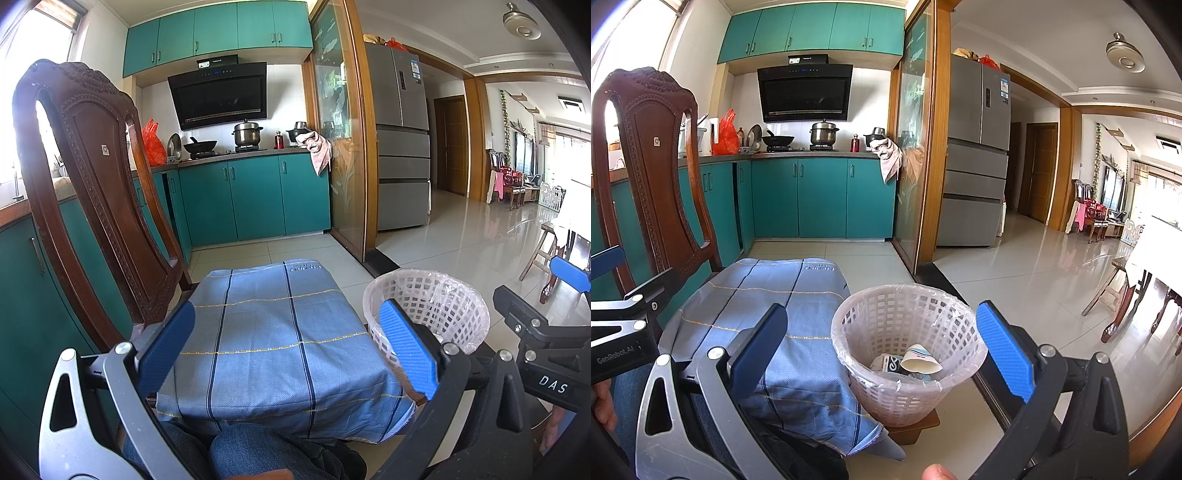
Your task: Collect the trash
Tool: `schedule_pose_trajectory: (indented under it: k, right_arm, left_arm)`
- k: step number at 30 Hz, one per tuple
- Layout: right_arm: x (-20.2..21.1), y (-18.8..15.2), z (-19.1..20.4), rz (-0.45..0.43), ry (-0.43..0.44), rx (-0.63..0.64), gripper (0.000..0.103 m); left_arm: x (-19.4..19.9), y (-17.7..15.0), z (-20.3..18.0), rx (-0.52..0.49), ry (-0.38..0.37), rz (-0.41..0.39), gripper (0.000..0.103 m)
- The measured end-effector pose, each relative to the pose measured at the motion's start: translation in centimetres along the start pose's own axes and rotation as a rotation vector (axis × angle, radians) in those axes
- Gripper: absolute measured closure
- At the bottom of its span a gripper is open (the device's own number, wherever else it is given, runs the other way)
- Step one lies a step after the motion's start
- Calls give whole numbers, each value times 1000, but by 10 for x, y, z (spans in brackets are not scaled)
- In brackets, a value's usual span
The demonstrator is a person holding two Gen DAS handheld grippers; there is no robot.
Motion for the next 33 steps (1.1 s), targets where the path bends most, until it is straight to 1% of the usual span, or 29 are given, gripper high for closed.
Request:
schedule_pose_trajectory:
  k: [23, 33]
  right_arm:
    - [-4, -4, 7, 10, 6, -1, 3]
    - [-11, -6, 7, 32, 10, -12, 3]
  left_arm:
    - [1, 0, -4, -2, -4, 5, 3]
    - [-8, -3, -5, -1, 6, 29, 3]
Point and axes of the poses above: each gripper's, at about its wrist camera, not at the fingertips, and x roughly against the way its jaws point, z to its left, y to its top, the point moved 4 cm from there along -x, roughly the way its jaws point, and after that the axes turned 3 degrees about x, right-handed, at the moved point
